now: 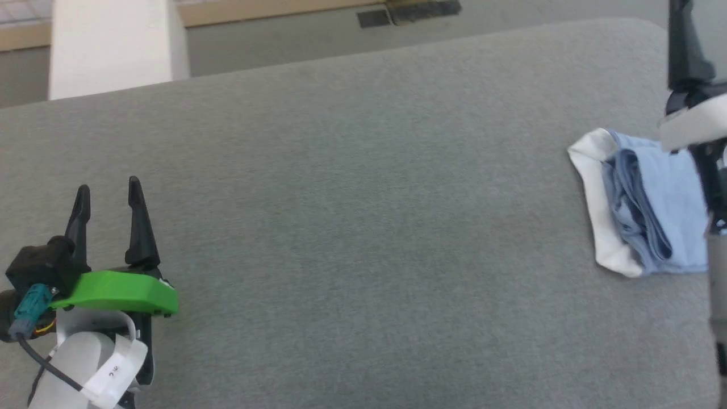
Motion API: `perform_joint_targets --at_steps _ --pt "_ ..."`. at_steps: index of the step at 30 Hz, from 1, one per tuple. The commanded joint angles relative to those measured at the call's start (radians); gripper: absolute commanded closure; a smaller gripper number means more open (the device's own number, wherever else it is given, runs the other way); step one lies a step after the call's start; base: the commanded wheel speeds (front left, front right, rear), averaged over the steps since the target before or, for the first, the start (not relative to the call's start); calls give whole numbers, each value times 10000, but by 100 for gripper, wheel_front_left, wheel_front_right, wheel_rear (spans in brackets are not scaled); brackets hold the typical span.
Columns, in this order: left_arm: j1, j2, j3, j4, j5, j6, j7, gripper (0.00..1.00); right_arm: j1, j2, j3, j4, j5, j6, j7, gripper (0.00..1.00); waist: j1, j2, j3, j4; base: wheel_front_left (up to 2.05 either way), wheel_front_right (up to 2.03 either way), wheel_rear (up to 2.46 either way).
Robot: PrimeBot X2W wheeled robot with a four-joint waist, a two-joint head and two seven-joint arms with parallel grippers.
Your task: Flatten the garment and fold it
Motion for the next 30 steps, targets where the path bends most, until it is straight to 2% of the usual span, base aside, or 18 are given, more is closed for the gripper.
perform_joint_targets --at_steps 1,5,6,10,22,30 --pt "85 -67 33 77 -67 -41 -91 0 379 339 -196 -292 -179 -13 -262 0 1 0 -726 838 0 0 0" --pt "134 -203 37 231 -69 -93 -136 0 1324 1274 -603 -1019 -679 -13 -738 0 1 0 -1017 1314 0 0 0" --pt "186 -303 35 351 -68 -141 -158 0 2059 1784 -812 -1447 -916 -13 -986 0 1 0 -1195 1644 0 0 0" --pt "241 -463 -8 515 -52 -231 -179 0 3094 2183 -958 -1824 -1166 -13 -1200 0 1 0 -1381 2049 0 0 0" --pt "342 -832 -203 1176 113 -567 -202 0 5130 2391 -781 -1226 -1170 -13 -1613 0 1 0 -1776 2628 0 0 0" --pt "449 -930 -604 1649 322 -840 -204 0 5805 2394 -729 -681 -1231 -13 -1885 0 1 0 -2034 2617 0 0 0"
